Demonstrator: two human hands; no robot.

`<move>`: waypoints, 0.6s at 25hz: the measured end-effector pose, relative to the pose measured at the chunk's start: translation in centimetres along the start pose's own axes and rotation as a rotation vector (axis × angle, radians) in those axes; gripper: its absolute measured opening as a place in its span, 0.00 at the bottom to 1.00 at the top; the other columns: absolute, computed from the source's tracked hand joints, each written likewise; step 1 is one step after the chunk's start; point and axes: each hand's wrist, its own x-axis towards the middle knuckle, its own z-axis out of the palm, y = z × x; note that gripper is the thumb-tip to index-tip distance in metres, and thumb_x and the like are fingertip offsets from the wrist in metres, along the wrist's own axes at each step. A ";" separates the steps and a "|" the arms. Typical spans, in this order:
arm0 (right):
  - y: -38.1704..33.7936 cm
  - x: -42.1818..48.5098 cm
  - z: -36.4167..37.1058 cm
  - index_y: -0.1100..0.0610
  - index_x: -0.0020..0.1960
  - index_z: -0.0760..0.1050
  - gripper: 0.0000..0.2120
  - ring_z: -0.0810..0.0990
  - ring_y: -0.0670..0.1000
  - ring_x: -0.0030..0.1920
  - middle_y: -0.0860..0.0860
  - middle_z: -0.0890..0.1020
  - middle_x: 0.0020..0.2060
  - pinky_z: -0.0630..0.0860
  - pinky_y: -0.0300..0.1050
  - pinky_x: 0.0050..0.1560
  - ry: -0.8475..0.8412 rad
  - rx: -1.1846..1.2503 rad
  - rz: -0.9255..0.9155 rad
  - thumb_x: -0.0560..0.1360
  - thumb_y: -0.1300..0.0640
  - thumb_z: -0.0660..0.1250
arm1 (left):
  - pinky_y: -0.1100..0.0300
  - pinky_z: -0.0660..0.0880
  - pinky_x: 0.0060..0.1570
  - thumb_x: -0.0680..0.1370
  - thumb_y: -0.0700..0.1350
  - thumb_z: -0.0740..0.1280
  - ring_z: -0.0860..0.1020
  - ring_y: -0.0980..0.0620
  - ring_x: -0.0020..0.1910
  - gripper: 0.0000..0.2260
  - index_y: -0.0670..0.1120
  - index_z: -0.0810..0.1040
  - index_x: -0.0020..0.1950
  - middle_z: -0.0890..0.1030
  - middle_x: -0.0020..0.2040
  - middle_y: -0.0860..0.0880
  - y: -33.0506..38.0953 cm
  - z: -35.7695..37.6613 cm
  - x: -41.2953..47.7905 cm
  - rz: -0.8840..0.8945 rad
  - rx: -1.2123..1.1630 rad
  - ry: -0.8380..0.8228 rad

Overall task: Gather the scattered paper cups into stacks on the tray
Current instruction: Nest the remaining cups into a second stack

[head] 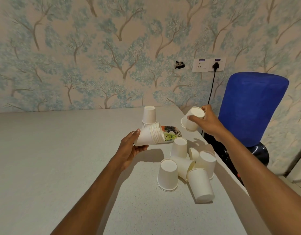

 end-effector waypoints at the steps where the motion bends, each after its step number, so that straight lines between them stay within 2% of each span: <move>1: -0.9 -0.1 0.1 0.51 0.60 0.62 0.27 0.74 0.46 0.47 0.44 0.72 0.48 0.75 0.44 0.39 -0.020 0.035 -0.002 0.69 0.45 0.74 | 0.55 0.81 0.43 0.78 0.51 0.67 0.80 0.42 0.51 0.13 0.45 0.77 0.58 0.76 0.57 0.40 0.0 0.2 0.1 0.005 -0.006 -0.006; 4: -2.8 -0.8 1.0 0.50 0.60 0.62 0.29 0.74 0.47 0.48 0.44 0.72 0.49 0.82 0.51 0.40 -0.129 0.010 -0.014 0.68 0.47 0.75 | 0.56 0.81 0.42 0.79 0.51 0.67 0.81 0.43 0.50 0.13 0.44 0.76 0.59 0.76 0.57 0.39 0.3 0.7 0.2 0.013 -0.004 -0.025; 7: -3.4 -1.3 2.2 0.51 0.62 0.64 0.31 0.75 0.54 0.54 0.51 0.75 0.55 0.77 0.53 0.51 -0.266 -0.246 -0.139 0.66 0.51 0.77 | 0.57 0.81 0.42 0.79 0.51 0.66 0.80 0.42 0.51 0.12 0.46 0.76 0.58 0.76 0.57 0.40 0.8 0.9 0.3 0.018 0.016 -0.023; 9: -3.6 -1.7 3.1 0.53 0.66 0.66 0.33 0.72 0.56 0.58 0.54 0.73 0.58 0.74 0.55 0.56 -0.316 -0.466 -0.242 0.66 0.52 0.77 | 0.56 0.81 0.42 0.79 0.51 0.66 0.80 0.43 0.51 0.12 0.45 0.76 0.58 0.77 0.57 0.40 1.1 0.8 0.4 0.026 0.020 -0.019; 12: -4.3 -2.1 4.4 0.54 0.66 0.66 0.33 0.68 0.56 0.58 0.55 0.69 0.58 0.73 0.54 0.54 -0.338 -0.757 -0.351 0.66 0.52 0.76 | 0.55 0.81 0.43 0.79 0.51 0.66 0.81 0.44 0.49 0.14 0.43 0.76 0.60 0.77 0.56 0.40 1.4 0.7 0.7 0.039 0.036 -0.017; 15: -5.0 -2.4 5.8 0.55 0.66 0.66 0.32 0.67 0.56 0.59 0.56 0.68 0.59 0.75 0.54 0.51 -0.336 -0.869 -0.409 0.66 0.55 0.76 | 0.55 0.81 0.43 0.78 0.52 0.67 0.81 0.44 0.50 0.14 0.45 0.76 0.59 0.78 0.56 0.41 1.2 0.8 1.1 0.050 0.088 -0.011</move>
